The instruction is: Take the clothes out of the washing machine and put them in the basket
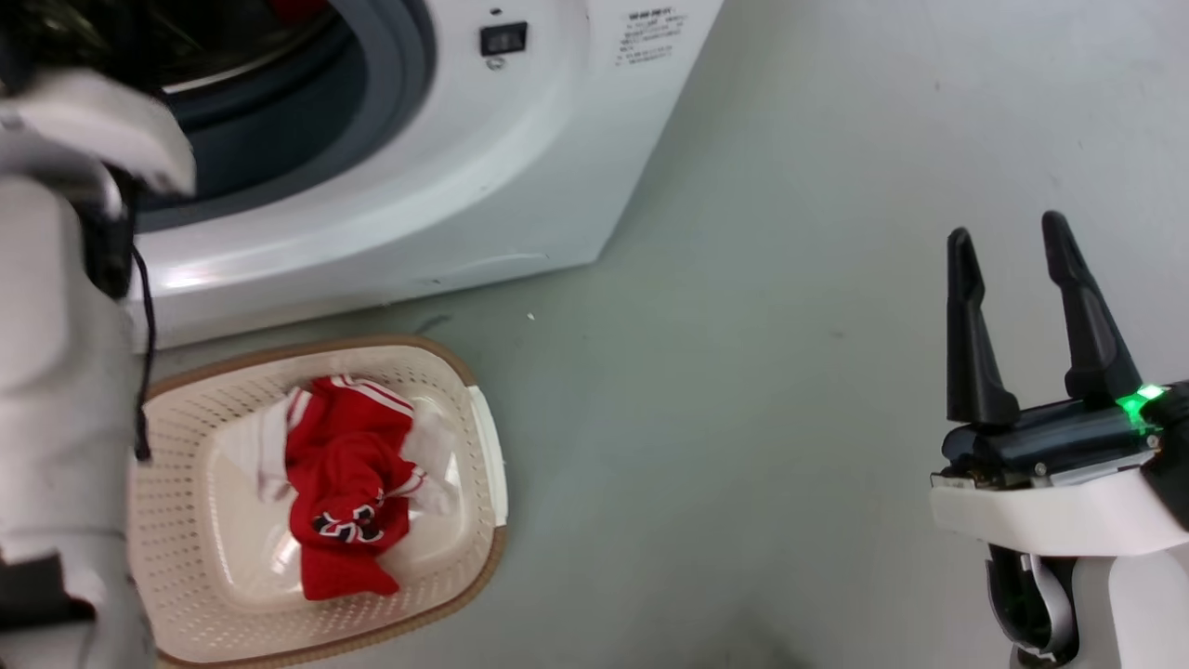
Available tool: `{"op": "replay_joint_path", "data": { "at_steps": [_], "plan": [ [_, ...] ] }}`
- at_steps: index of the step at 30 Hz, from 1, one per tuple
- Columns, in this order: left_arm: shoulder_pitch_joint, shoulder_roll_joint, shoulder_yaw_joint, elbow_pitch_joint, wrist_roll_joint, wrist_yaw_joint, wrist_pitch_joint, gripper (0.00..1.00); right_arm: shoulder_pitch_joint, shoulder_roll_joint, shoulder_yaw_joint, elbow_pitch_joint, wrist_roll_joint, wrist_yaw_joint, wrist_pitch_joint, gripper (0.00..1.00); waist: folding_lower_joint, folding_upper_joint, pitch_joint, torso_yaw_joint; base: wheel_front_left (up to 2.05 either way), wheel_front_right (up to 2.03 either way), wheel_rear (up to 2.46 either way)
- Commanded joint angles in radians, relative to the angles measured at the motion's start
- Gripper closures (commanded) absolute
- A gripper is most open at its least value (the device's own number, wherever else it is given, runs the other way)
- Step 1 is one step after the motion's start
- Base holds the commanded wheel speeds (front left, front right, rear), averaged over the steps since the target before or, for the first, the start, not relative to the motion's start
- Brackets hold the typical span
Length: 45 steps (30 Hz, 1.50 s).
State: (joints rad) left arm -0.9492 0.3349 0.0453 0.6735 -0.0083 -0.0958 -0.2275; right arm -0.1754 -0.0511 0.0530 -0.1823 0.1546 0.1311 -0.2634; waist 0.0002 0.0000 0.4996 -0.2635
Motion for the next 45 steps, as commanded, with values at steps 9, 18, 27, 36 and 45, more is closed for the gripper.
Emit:
{"op": "replay_joint_path", "data": {
  "at_steps": [9,18,27,36,45],
  "plan": [
    [-0.406,0.085,-0.097,0.175,0.032,-0.028,0.173,0.00,-0.081,0.002,-0.014,-0.034,0.079,-0.001,-0.002,0.00,-0.0002,0.0000,0.232,-0.107,0.00,0.00,0.00],
    [-0.677,0.085,-0.208,0.314,-0.017,-0.033,0.397,0.00,-0.119,0.002,-0.021,-0.054,0.125,-0.001,-0.002,0.00,-0.0002,0.0000,0.341,-0.129,0.00,0.00,0.00],
    [-0.831,0.074,-0.290,0.419,-0.105,-0.033,0.635,0.00,-0.127,0.002,-0.026,-0.068,0.143,-0.001,-0.002,0.00,-0.0002,0.0000,0.396,-0.135,0.00,0.00,0.00],
    [-0.916,0.066,-0.344,0.491,-0.126,-0.034,0.795,0.00,-0.144,0.002,-0.020,-0.081,0.159,-0.001,-0.002,0.00,-0.0002,0.0000,0.449,-0.144,0.00,0.00,0.00],
    [-0.938,0.076,-0.382,0.526,-0.106,-0.027,0.799,0.00,-0.153,0.002,-0.013,-0.081,0.179,-0.001,-0.002,0.00,-0.0002,0.0000,0.468,-0.158,0.00,0.00,0.00]
  ]
}}
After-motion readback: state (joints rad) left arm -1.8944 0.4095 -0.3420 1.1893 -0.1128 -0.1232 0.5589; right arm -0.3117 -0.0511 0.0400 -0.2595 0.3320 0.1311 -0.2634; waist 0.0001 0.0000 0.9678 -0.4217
